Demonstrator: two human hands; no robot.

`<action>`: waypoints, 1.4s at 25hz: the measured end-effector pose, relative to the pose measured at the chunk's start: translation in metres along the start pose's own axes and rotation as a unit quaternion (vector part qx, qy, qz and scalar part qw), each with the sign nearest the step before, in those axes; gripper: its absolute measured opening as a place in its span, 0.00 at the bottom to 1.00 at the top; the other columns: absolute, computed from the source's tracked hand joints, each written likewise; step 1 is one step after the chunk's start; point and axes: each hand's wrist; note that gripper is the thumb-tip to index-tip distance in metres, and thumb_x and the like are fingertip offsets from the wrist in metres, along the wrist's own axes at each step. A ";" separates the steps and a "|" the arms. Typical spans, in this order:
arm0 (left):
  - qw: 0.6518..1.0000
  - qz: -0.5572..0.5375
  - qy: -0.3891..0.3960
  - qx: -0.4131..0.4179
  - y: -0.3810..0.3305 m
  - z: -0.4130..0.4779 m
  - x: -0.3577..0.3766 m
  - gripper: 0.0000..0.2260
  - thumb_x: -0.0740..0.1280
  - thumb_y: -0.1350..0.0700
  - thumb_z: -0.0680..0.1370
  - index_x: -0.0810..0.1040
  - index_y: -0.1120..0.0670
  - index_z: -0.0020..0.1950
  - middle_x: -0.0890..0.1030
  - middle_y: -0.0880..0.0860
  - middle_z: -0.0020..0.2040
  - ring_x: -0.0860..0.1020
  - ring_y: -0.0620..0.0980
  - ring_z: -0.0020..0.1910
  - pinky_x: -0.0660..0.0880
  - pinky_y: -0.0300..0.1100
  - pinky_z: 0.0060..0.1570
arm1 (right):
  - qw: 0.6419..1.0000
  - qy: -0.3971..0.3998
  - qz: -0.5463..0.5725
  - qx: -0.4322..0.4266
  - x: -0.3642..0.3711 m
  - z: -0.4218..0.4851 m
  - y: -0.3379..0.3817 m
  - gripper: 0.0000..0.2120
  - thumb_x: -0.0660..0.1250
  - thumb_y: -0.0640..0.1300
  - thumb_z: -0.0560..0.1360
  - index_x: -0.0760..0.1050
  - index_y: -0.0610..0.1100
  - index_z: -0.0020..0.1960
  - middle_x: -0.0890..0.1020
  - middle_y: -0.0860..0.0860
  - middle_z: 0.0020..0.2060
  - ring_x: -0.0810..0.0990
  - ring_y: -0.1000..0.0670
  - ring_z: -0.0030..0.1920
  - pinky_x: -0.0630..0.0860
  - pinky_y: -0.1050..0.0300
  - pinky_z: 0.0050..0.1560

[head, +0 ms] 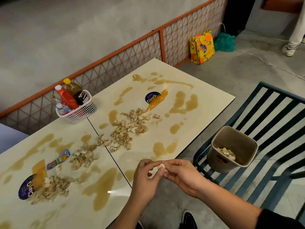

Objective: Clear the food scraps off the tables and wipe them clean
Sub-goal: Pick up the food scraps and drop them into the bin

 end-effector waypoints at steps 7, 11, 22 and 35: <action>0.998 -0.042 -0.023 -0.040 -0.010 0.014 0.005 0.09 0.77 0.60 0.72 0.86 0.46 0.46 0.86 0.46 0.40 0.83 0.44 0.41 0.78 0.38 0.45 | 0.997 -0.037 -0.055 -0.040 -0.003 0.004 0.011 0.05 0.70 0.31 0.77 0.79 0.29 0.50 0.83 0.36 0.40 0.83 0.45 0.36 0.82 0.59 0.38; 0.998 -0.027 -0.039 -0.037 -0.019 0.026 0.012 0.06 0.77 0.61 0.72 0.87 0.49 0.41 0.86 0.45 0.37 0.84 0.42 0.39 0.79 0.36 0.44 | 0.991 -0.003 -0.110 -0.074 -0.010 -0.003 0.020 0.07 0.70 0.33 0.78 0.83 0.32 0.53 0.86 0.36 0.46 0.84 0.45 0.44 0.82 0.58 0.48; 0.975 -0.053 0.215 -0.031 -0.045 0.046 0.052 0.17 0.67 0.65 0.79 0.81 0.45 0.61 0.85 0.43 0.50 0.81 0.37 0.53 0.74 0.29 0.57 | 0.927 -0.085 -0.309 -0.194 -0.068 0.000 0.051 0.06 0.66 0.36 0.81 0.82 0.40 0.49 0.84 0.46 0.34 0.82 0.51 0.35 0.80 0.58 0.40; 0.976 -0.094 0.148 -0.133 -0.015 0.059 0.009 0.10 0.63 0.63 0.82 0.84 0.53 0.53 0.85 0.52 0.47 0.80 0.46 0.42 0.75 0.38 0.41 | 0.890 -0.446 -0.068 -0.062 -0.217 0.042 0.104 0.25 0.56 0.40 0.85 0.57 0.48 0.81 0.81 0.40 0.55 0.83 0.42 0.52 0.81 0.47 0.44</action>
Point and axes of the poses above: each hand's wrist, its own z-axis towards the middle knuckle, its own x-axis out of the palm, y = z × x
